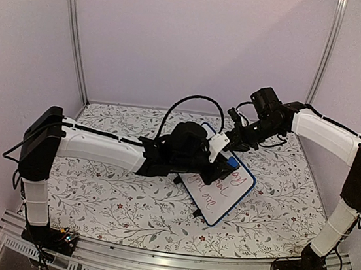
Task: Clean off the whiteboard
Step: Erase the whiteboard from the whiteboard stand.
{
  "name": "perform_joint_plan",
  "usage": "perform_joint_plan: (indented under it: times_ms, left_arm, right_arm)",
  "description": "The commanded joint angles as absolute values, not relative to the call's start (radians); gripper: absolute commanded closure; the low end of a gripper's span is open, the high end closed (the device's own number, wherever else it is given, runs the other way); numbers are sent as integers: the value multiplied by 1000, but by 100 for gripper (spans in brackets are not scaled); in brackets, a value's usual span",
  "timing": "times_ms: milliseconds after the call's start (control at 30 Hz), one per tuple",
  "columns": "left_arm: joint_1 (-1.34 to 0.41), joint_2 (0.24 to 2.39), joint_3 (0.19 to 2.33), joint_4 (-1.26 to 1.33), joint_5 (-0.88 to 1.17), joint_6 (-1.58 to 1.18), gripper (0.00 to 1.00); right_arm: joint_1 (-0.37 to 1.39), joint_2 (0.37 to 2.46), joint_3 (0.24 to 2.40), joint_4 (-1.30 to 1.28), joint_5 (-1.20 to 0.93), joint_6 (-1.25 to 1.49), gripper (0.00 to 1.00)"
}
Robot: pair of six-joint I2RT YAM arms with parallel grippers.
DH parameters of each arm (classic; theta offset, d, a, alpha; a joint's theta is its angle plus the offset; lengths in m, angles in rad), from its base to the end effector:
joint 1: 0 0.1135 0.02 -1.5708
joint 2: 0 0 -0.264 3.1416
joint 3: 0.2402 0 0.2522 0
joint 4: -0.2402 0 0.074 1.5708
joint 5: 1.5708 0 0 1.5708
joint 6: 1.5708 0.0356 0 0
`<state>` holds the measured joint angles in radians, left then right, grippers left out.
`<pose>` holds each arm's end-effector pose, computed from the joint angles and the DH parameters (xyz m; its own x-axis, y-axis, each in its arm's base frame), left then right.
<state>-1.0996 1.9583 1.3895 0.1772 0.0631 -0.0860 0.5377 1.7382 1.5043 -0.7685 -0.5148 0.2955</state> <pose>0.2067 -0.4106 0.2347 -0.2513 0.3044 -0.9188 0.8975 0.4288 -0.1034 0.3111 0.2059 0.2869 -0.8886 -0.2347 -0.3941 -0.4334 0.7110 0.5537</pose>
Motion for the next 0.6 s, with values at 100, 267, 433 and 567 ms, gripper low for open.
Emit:
perform_joint_plan:
  times_ms: [100,267,433,567]
  left_arm:
    - [-1131,1956,1335,184,68,-87,100]
    - [-1132,1959,1345,190,69,-95,100]
    - [-1139,1970,1376,189,63,-91,100]
    - [-1147,1982,1400,180,53,-91,100]
  right_arm:
    - [570,1746,1482,-755,-537,330,100]
    - [569,1745,1477,-753,-537,330,100]
    - [569,1744,1480,-755,-533,327,100]
    - [569,1743,1480,-752,-534,326,100]
